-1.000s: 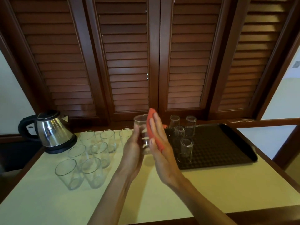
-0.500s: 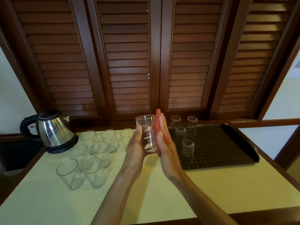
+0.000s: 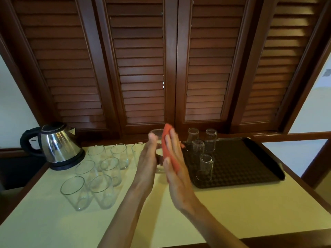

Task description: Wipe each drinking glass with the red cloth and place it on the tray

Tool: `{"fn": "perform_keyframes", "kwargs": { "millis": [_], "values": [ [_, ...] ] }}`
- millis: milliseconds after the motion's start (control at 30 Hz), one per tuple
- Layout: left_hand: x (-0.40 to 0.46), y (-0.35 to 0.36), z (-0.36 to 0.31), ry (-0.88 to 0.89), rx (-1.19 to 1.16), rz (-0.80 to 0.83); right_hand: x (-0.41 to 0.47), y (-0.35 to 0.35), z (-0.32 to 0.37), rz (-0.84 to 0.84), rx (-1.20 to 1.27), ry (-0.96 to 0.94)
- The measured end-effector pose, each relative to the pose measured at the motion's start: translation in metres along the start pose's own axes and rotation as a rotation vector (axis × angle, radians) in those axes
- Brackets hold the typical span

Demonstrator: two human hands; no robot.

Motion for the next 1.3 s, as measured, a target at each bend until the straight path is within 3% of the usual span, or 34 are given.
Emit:
{"fn": "perform_keyframes", "kwargs": {
  "millis": [233,333,467,567,700,867,1000,1100,1200,1300],
  "values": [
    [-0.009,0.001,0.008,-0.014,0.020,-0.031,0.012,-0.020,-0.003,-0.055,0.198,0.117],
    [0.002,-0.016,-0.004,0.062,-0.108,-0.138,-0.019,-0.004,-0.010,-0.037,0.224,0.166],
    [0.002,-0.021,0.001,0.127,-0.220,-0.176,-0.016,-0.015,-0.027,-0.233,0.733,0.423],
    [-0.004,-0.022,0.005,0.145,-0.177,-0.197,-0.002,-0.036,-0.028,-0.350,0.878,0.476],
    [0.007,-0.027,-0.008,0.202,-0.237,-0.203,-0.021,-0.012,-0.021,-0.350,0.973,0.535],
    [0.006,-0.030,-0.002,0.190,-0.165,-0.241,-0.001,-0.037,-0.023,-0.468,0.932,0.491],
    [0.003,-0.022,-0.008,0.212,-0.170,-0.144,-0.005,-0.029,-0.026,-0.361,0.971,0.586],
    [0.008,-0.033,-0.014,0.255,-0.145,-0.204,-0.011,-0.027,-0.025,-0.375,0.982,0.617],
    [0.000,-0.036,-0.004,0.219,-0.068,-0.183,-0.001,-0.041,-0.023,-0.442,0.871,0.582],
    [-0.007,-0.026,0.004,0.201,0.065,-0.096,0.002,-0.044,-0.023,-0.383,0.701,0.619]
  ]
}}
Point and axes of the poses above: each hand's wrist, its own x-axis towards the middle knuckle, its own y-axis out of the palm, z = x × y, the point moved 6 cm from there along x, towards the middle knuckle, and after that the axes turned 3 degrees about z, right-handed, at the moved point
